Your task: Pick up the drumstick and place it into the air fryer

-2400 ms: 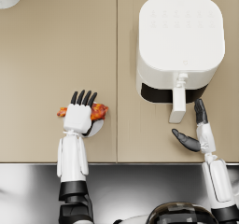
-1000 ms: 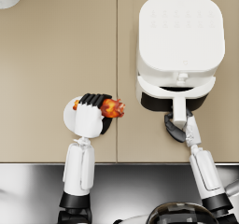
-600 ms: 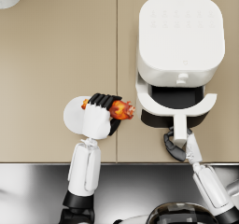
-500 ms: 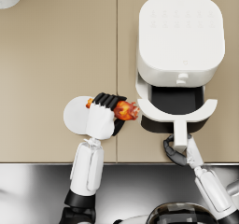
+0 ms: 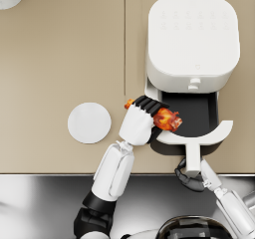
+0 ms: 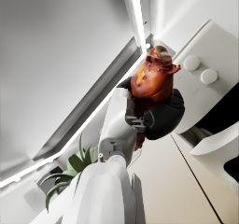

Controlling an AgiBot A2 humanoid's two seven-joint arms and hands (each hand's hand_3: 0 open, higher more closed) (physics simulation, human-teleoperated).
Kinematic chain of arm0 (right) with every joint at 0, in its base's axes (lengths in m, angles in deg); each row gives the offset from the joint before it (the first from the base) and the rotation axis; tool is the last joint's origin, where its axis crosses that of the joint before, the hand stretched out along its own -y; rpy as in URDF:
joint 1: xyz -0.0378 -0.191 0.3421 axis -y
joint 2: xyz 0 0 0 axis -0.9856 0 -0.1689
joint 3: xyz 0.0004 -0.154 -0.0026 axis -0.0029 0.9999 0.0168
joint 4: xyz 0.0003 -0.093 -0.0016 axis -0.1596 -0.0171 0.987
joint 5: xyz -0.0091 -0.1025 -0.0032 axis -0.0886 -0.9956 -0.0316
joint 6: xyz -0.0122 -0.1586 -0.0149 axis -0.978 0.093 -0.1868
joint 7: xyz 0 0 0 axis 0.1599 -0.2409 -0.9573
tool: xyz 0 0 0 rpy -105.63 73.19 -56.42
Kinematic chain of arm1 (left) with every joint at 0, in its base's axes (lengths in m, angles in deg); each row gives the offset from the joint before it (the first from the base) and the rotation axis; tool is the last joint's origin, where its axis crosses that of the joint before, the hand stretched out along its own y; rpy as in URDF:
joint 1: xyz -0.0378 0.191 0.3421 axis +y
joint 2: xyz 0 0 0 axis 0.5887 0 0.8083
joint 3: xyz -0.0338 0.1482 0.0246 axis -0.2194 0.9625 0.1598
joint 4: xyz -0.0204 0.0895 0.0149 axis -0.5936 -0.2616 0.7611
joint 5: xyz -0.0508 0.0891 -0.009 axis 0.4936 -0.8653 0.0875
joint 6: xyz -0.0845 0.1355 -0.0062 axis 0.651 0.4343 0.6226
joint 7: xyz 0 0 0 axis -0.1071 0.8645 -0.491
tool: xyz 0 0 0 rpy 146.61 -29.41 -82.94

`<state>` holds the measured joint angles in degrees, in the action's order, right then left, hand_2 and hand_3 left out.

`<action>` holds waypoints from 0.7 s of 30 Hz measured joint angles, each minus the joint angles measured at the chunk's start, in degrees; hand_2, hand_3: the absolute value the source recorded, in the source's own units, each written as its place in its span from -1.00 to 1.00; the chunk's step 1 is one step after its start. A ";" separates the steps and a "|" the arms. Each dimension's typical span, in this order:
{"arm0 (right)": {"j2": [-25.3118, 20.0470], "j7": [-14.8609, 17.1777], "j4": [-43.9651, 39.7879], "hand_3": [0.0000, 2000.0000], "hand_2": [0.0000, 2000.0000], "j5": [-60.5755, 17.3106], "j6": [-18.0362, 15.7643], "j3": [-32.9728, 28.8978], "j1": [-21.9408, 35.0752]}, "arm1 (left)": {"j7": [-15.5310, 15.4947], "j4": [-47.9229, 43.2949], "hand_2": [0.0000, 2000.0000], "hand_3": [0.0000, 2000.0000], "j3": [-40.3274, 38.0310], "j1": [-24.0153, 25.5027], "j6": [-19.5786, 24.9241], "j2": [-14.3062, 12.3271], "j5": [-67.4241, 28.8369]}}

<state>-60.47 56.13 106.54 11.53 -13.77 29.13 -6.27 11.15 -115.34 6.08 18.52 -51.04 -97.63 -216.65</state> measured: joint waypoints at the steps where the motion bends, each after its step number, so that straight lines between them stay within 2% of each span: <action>1: 0.28 -0.07 0.15 1.00 1.00 0.00 -0.63 0.01 -0.12 | -0.01 0.59 1.00 1.00 0.66 -0.42 0.02 -0.44 0.00; 8: 0.99 -0.42 0.24 1.00 1.00 0.01 -3.79 -0.15 -0.37 | 0.00 4.84 1.00 1.00 4.67 -3.09 -0.06 -3.31 -0.01; 9: 1.01 -0.49 0.23 1.00 1.00 0.02 -3.84 -0.14 -0.37 | 0.00 5.66 -0.36 0.67 5.54 -3.64 -0.04 -3.85 -0.01; 10: 1.03 -0.50 0.23 1.00 1.00 0.02 -3.88 -0.15 -0.37 | -0.02 6.67 -1.00 0.35 6.52 -4.25 -1.44 -4.47 -0.01; 14: 1.05 -0.49 0.24 1.00 1.00 0.02 -3.96 -0.15 -0.36 | -0.09 11.05 -1.00 -0.96 8.61 -6.22 -4.79 -6.47 -0.04; 18: 1.06 -0.55 0.23 1.00 1.00 0.02 -3.92 -0.14 -0.36 | -0.12 10.83 -1.00 -1.00 8.86 -4.57 -5.94 -5.83 -0.05; 21: 1.02 -0.46 -0.01 1.00 1.00 0.00 -5.61 -0.39 -0.32 | -0.13 6.31 -1.00 -1.00 6.79 -0.85 -6.28 -3.78 -0.06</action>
<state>-59.45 55.67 106.53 11.53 -19.38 28.74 -6.59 11.02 -109.03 12.87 17.67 -57.32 -101.42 -216.71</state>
